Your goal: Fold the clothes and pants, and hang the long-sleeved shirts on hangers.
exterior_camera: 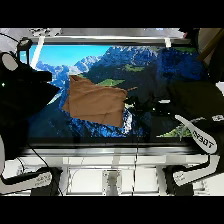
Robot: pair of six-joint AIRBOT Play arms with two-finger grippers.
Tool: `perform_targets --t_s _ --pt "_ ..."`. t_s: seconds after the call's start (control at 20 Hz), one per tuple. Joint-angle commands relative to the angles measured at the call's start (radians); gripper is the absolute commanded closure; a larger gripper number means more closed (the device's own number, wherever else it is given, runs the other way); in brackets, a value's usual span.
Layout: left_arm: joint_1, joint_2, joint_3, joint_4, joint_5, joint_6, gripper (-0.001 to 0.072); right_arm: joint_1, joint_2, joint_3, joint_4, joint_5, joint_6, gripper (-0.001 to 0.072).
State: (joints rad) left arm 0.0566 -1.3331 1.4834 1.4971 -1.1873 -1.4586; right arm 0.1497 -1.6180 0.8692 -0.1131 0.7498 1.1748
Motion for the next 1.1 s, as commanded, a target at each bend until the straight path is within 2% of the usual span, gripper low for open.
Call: perform_targets --t_s 0.0,0.2,0.4,0.6,0.65,0.7,0.8,0.9,1.05 --pt "0.0 0.0 0.0 -0.01 0.0 0.0 0.07 0.019 -0.061 0.08 0.001 0.019 -0.017 0.0017" --pt "0.0 0.0 0.0 -0.01 0.0 0.0 0.07 0.095 -0.135 0.18 -0.023 0.032 -0.014 0.0017" --pt "0.0 0.0 0.0 -0.009 -0.003 0.001 0.07 0.157 -0.158 0.22 -0.132 0.141 -0.014 0.0018" --pt "0.0 0.0 0.0 -0.01 -0.003 0.001 0.07 0.2 -0.159 0.224 -0.145 0.102 -0.013 0.0031" --pt "0.0 0.0 0.0 -0.01 -0.003 0.001 0.07 0.206 -0.159 0.232 -0.145 0.093 -0.01 0.0125" --pt "0.0 0.0 0.0 -0.01 -0.003 0.001 0.07 0.206 -0.159 0.245 -0.146 0.088 -0.01 0.0282" --pt "0.0 0.0 0.0 -0.01 -0.003 0.001 0.07 0.206 -0.159 0.285 -0.145 0.065 -0.008 0.0678" --pt "0.0 0.0 0.0 -0.01 -0.003 0.001 0.07 0.193 -0.158 0.344 -0.146 0.026 -0.009 0.0683" --pt "0.0 0.0 0.0 -0.009 -0.003 0.001 0.07 0.109 -0.156 0.447 -0.18 0.042 -0.009 0.0684"
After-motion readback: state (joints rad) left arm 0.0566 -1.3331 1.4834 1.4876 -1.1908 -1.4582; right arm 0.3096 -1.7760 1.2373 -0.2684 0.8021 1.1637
